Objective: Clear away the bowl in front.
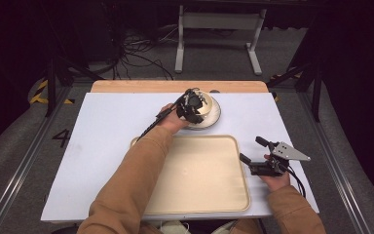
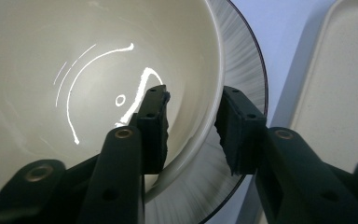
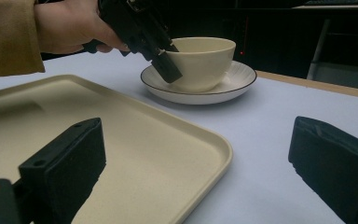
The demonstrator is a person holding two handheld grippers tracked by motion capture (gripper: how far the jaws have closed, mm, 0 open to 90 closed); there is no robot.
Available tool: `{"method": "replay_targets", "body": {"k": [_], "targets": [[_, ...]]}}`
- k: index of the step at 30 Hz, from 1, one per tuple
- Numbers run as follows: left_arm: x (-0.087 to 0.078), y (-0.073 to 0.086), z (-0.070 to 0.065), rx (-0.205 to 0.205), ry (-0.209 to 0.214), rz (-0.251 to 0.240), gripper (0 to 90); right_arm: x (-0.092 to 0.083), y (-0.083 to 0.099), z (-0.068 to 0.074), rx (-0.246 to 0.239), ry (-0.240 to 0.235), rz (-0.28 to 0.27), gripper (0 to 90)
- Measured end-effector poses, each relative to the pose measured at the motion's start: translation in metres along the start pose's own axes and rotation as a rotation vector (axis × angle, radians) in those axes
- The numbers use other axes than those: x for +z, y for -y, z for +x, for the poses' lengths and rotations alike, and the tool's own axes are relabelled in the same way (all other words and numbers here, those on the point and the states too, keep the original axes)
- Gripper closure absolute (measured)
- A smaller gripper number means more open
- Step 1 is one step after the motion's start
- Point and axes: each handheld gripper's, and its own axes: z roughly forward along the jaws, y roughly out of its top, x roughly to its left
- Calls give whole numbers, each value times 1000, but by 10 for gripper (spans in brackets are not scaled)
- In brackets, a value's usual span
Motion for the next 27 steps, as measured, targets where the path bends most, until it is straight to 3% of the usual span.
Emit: {"method": "replay_targets", "body": {"k": [8,11,13,20,21,25,27], "targets": [[1,-1,-2,12,25,8,755,0,0,0,1,0,-1,41],[1,-3,-4,36,24,14,790,0,0,0,2,-1,0,41],[1,-5,-8,55,-1,24,818,0,0,0,3,0,-1,41],[1,-6,-11,89,-20,40,832,0,0,0,2,-1,-1,41],[1,-8,-14,112,-39,51,836,0,0,0,3,-1,-1,41],[-1,-10,-15,115,-37,51,840,0,0,-1,4,0,0,42],[-4,-11,-14,99,-24,52,841,0,0,-1,5,0,-1,42]]}}
